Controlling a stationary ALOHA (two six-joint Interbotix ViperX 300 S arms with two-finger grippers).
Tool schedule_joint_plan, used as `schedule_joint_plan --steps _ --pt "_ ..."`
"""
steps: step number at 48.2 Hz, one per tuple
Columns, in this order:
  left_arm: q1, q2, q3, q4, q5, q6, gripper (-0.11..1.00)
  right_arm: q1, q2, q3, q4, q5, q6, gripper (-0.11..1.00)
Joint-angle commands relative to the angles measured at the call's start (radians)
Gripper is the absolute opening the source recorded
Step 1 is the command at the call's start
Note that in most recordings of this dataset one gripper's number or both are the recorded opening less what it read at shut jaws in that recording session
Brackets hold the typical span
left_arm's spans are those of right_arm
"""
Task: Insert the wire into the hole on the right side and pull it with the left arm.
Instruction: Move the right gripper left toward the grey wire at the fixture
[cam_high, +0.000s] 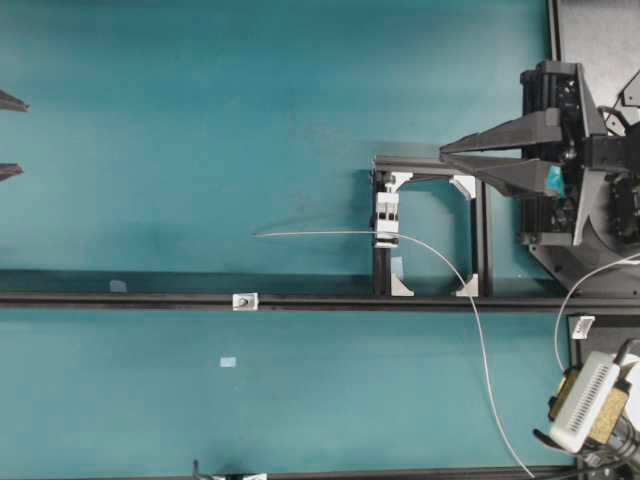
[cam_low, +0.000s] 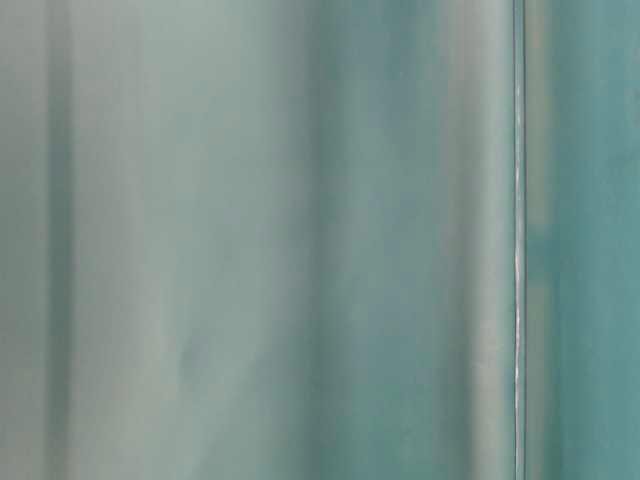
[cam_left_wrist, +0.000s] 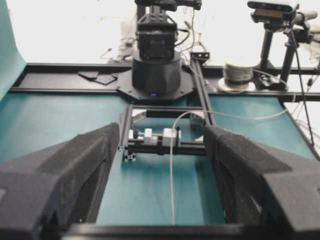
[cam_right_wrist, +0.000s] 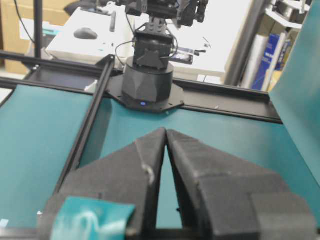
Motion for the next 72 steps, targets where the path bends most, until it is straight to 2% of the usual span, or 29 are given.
schedule_joint_plan --steps 1,3,9,15,22,29,33,35,40,44,45,48,50,55,72 --pt "-0.002 0.0 0.006 -0.026 -0.011 0.006 0.24 0.002 0.005 0.003 -0.002 -0.005 0.005 0.24" --pt "-0.002 0.0 0.012 -0.026 -0.014 0.003 0.21 0.002 0.003 0.021 -0.002 -0.008 0.003 0.22" --pt "-0.002 -0.002 0.029 -0.026 -0.025 0.0 -0.01 0.0 0.002 0.069 -0.002 -0.025 0.005 0.01" --pt "-0.002 0.017 0.046 -0.026 -0.037 -0.003 -0.1 0.0 0.003 0.103 -0.002 -0.066 0.018 0.0" --pt "-0.002 0.069 0.055 -0.026 -0.037 -0.005 -0.09 0.0 0.018 0.109 0.0 -0.074 0.032 0.0" --pt "-0.002 0.15 0.049 -0.028 -0.048 -0.005 0.04 0.0 0.057 0.112 -0.002 -0.072 0.067 0.0" --pt "-0.002 0.187 0.049 -0.028 -0.064 -0.005 0.18 0.0 0.08 0.112 0.0 -0.071 0.104 0.0" --pt "0.0 0.202 0.049 -0.028 -0.072 -0.005 0.29 0.0 0.092 0.112 0.0 -0.072 0.126 0.03" --pt "-0.002 0.236 0.048 -0.028 -0.084 -0.005 0.6 0.0 0.112 0.114 -0.002 -0.071 0.141 0.21" --pt "-0.002 0.262 0.041 -0.028 -0.092 -0.005 0.83 0.0 0.12 0.114 -0.002 -0.071 0.141 0.46" --pt "-0.002 0.268 0.04 -0.028 -0.094 -0.005 0.85 0.0 0.121 0.114 -0.002 -0.069 0.141 0.52" --pt "0.0 0.287 0.037 -0.028 -0.1 -0.005 0.85 0.0 0.126 0.115 -0.002 -0.067 0.141 0.7" --pt "-0.002 0.299 0.034 -0.028 -0.101 -0.005 0.85 0.0 0.127 0.114 -0.002 -0.064 0.141 0.76" --pt "0.0 0.331 0.031 -0.028 -0.107 -0.005 0.85 0.0 0.141 0.112 -0.002 -0.049 0.146 0.71" --pt "0.008 0.443 -0.002 -0.028 -0.109 -0.003 0.85 0.0 0.252 0.084 0.0 -0.029 0.147 0.71"
